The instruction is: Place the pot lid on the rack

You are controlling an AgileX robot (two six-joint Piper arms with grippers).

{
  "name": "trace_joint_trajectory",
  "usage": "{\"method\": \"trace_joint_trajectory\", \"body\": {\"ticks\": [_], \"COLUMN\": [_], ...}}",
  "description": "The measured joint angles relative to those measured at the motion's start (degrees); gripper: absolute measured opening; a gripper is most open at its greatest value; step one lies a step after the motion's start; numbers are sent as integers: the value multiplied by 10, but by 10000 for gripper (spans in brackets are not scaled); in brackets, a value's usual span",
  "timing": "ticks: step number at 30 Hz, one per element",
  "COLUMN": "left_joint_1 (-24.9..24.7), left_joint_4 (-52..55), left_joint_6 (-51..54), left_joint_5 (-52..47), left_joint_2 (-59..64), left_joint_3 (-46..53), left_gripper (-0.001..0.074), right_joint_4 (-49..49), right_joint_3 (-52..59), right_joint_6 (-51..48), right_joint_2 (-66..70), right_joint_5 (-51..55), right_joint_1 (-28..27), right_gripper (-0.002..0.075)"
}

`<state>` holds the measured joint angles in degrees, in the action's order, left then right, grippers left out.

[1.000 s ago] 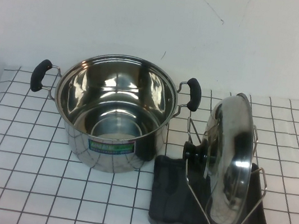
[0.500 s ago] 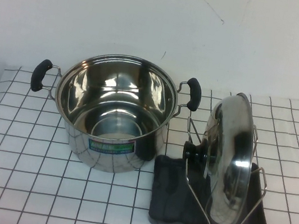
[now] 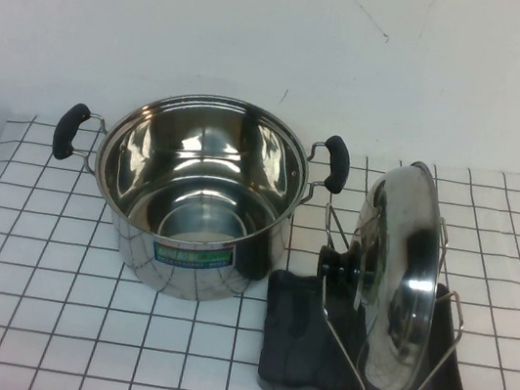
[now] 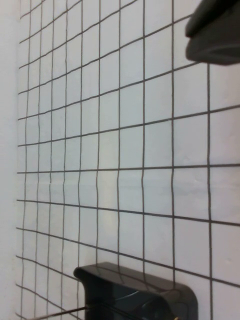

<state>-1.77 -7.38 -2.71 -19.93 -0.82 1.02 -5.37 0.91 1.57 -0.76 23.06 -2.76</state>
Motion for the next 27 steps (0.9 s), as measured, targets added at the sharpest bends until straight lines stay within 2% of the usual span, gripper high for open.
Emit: {"method": "trace_joint_trajectory", "body": {"ticks": [27], "left_joint_1": [0], "left_joint_4": [0], "left_joint_6": [0], "left_joint_5": [0], "left_joint_2": [0], "left_joint_3": [0], "left_gripper": [-2], "right_joint_4": [-23], "right_joint_3": [0], "right_joint_6": [31], "right_joint_2": [0], "right_joint_5": [7], "right_joint_1": [0], "right_gripper": [-1]}}
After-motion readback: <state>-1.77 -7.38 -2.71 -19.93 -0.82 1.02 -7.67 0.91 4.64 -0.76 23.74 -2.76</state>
